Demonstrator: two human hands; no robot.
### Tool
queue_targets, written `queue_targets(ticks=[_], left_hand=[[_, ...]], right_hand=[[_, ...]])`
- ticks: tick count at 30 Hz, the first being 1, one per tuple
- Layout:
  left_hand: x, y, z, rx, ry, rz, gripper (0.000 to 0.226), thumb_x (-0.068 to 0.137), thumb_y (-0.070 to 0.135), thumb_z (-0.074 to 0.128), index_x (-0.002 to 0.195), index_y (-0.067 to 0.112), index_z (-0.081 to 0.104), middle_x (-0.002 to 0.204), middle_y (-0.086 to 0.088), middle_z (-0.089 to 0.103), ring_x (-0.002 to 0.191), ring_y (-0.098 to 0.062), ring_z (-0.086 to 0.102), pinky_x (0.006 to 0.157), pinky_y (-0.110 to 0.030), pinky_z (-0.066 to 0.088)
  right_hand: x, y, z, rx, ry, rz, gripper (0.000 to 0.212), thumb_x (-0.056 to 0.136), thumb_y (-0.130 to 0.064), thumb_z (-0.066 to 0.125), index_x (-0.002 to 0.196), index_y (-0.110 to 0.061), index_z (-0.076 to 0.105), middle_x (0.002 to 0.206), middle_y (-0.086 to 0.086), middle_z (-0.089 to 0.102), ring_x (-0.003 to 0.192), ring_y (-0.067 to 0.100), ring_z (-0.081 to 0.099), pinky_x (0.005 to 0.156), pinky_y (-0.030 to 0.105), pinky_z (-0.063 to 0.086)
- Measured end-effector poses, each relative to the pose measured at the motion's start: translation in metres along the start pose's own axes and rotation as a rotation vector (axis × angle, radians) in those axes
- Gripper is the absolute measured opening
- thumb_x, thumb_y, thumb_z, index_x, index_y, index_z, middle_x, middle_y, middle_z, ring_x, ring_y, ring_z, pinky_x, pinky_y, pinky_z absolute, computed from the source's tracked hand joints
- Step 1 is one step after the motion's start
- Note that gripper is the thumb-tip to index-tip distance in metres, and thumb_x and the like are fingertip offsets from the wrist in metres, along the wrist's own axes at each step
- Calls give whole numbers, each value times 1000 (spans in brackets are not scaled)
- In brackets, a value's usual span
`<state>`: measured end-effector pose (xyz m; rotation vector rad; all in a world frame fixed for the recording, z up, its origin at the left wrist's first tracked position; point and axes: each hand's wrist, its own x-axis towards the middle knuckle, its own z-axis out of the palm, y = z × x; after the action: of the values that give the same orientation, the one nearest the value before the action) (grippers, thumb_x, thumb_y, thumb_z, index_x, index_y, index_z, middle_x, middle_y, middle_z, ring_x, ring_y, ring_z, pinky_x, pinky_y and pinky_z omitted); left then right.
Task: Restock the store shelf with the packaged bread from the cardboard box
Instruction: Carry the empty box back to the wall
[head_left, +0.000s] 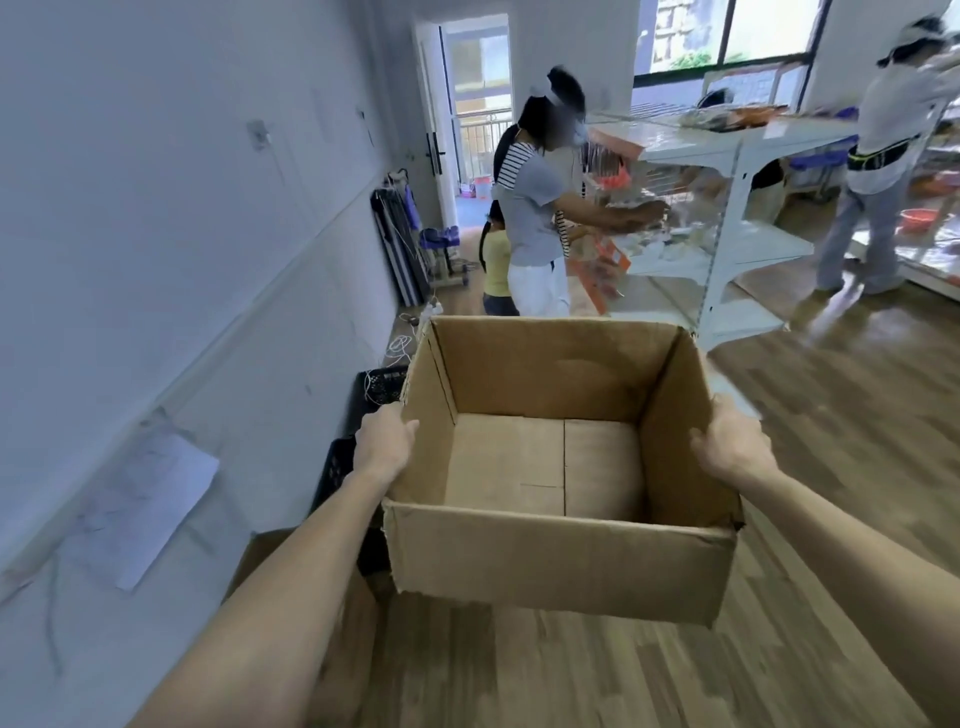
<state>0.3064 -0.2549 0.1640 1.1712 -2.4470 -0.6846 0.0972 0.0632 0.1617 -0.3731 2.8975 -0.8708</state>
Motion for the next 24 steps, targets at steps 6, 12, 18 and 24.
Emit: queue_targets(ticks=[6, 12, 18, 24], left_hand=[[33, 21, 28, 19, 21, -48, 20, 100, 25, 53, 111, 10, 62, 110, -14, 66, 102, -35, 61, 83, -36, 45], [59, 1, 32, 74, 57, -159, 26, 100, 24, 53, 119, 6, 57, 114, -17, 64, 107, -37, 58, 90, -41, 48], [99, -36, 39, 32, 85, -273, 27, 102, 24, 51, 122, 8, 58, 116, -12, 64, 106, -30, 60, 88, -35, 46], [156, -68, 49, -32, 96, -368, 28, 103, 25, 50, 124, 9, 58, 116, -9, 65, 105, -25, 61, 89, -32, 46]], right_hand=[[77, 0, 8, -13, -51, -71, 26, 98, -14, 58, 118, -6, 44, 101, 18, 58, 92, 34, 57, 76, 38, 43], [128, -31, 43, -76, -127, -162, 31, 95, -12, 61, 121, 0, 48, 110, 25, 59, 105, 42, 58, 80, 42, 45], [178, -85, 89, -120, -184, -256, 35, 94, -10, 63, 122, 3, 47, 111, 31, 61, 106, 45, 59, 81, 43, 44], [243, -153, 130, -123, -239, -342, 33, 94, -10, 61, 121, -2, 44, 103, 25, 61, 89, 39, 58, 78, 44, 48]])
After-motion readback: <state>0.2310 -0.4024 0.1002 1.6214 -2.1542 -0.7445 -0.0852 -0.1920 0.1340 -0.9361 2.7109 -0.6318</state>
